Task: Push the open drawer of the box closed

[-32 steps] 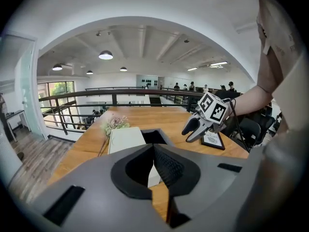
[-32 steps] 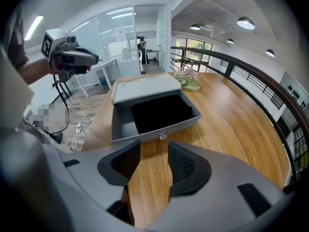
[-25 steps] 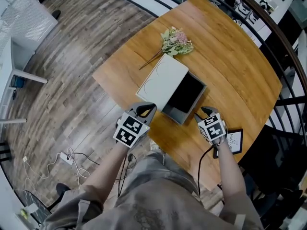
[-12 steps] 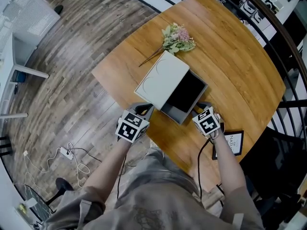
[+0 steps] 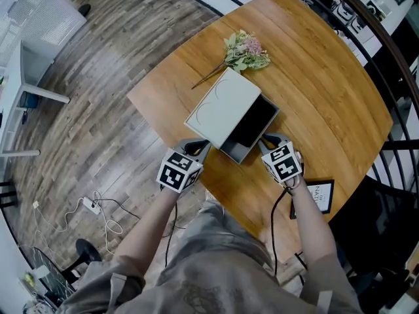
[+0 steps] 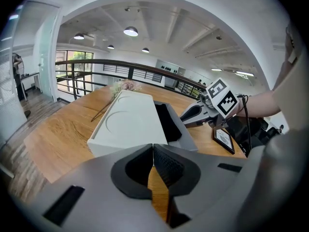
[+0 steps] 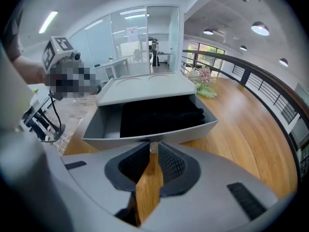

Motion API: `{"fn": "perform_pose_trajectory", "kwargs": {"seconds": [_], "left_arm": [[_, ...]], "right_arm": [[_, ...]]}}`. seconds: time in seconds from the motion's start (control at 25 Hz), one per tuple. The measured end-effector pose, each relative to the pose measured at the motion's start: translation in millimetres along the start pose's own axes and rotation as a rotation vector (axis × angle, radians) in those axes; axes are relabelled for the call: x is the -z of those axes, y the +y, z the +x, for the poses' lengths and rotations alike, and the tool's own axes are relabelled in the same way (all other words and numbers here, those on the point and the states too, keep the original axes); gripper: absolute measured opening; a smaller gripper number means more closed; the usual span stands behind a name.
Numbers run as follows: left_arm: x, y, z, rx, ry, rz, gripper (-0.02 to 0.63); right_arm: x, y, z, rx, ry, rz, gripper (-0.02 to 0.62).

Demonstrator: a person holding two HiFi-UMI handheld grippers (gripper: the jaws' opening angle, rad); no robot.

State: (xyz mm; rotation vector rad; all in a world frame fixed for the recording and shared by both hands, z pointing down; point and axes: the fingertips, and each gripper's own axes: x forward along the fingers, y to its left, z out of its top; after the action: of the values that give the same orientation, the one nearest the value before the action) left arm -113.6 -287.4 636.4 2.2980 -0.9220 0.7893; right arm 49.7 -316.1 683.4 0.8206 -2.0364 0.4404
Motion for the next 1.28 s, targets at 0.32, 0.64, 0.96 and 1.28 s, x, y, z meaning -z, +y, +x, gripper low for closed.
{"fn": "perform_pose_trajectory", "kwargs": {"seconds": [0.32,0.64,0.96,1.28], "left_arm": [[0,0,0,-0.017,-0.008,-0.007,0.017],[12,-7,5,-0.006,0.009,-0.030,0.015],[-16,-34,-20,0.019,-0.092,-0.028,0.015],[-111,-65,-91,-0.030,-0.305,0.100,0.015]], "right_arm": [[-46,13,28,-0.023,-0.036,-0.008,0.071],[-68,11,44,-0.003,-0.115,0.072,0.072],[-81,5,-23,0.006,-0.244,0.143,0.071],[-127,-4,-177,0.028,-0.541,0.150,0.045]]}}
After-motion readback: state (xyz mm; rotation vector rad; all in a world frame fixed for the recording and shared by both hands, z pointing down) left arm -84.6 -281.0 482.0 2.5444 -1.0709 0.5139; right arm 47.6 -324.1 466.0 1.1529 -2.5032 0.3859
